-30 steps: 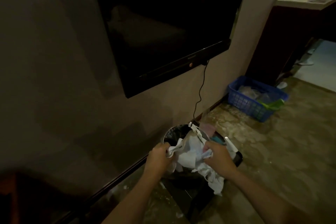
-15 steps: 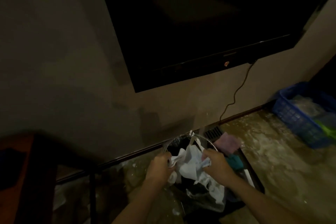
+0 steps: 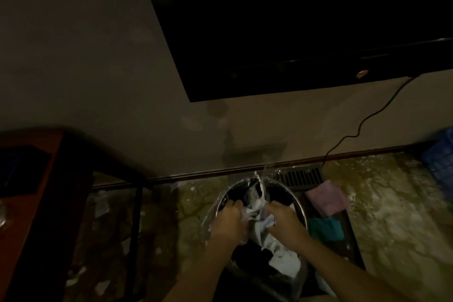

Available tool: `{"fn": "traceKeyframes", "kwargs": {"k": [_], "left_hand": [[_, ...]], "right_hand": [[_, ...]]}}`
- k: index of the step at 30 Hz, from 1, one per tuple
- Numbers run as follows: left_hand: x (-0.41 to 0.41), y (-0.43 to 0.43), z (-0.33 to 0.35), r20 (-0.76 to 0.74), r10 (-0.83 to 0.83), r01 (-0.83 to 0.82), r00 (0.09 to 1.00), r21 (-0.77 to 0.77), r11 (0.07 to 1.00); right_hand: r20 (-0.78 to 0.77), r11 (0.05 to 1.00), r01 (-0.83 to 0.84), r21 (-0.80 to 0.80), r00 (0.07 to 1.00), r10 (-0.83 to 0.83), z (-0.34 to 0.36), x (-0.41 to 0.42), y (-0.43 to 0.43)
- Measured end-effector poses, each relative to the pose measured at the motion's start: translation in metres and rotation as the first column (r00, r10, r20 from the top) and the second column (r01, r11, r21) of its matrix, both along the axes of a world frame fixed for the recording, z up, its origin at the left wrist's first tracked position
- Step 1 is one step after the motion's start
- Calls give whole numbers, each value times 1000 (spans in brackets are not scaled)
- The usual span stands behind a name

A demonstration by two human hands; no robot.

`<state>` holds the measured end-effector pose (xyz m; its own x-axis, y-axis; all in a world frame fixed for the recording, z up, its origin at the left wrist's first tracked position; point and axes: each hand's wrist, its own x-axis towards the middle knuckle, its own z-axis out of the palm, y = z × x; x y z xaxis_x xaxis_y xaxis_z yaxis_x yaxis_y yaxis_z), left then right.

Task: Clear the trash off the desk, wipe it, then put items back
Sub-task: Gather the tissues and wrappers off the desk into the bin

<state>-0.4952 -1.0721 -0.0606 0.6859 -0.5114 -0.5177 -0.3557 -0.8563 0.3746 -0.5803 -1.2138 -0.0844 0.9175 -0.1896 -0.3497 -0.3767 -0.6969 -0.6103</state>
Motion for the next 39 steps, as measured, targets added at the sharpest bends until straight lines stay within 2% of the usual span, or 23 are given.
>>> {"fn": "traceKeyframes", "kwargs": {"k": [4,8,13,19,25,34,39], "left_hand": [[8,-13,-31,-33,30,-28,999,36,999],[-2,-14,-42,-34,21,-20,999,51,998],[10,-15,-67,-114,30,-17,993,108,994],[10,-23,-80,-223,23,-1,975,99,995],[5,-17,-75,-212,9,0,977,42,999],[3,-7,-31,-115,31,-35,993,-39,999],[-1,0,5,-55,71,-77,996,-120,990]], "right_hand": [[-18,996,59,-68,998,-60,-35,17,-2],[-102,992,56,-116,992,-68,-51,16,-4],[-268,988,149,-30,951,-152,-72,17,-1],[-425,992,129,5,898,-115,-82,13,4],[-362,984,167,62,923,-134,-77,6,6],[-236,993,111,27,966,-102,-28,-3,5],[-119,997,55,-54,991,-61,5,-4,-3]]}}
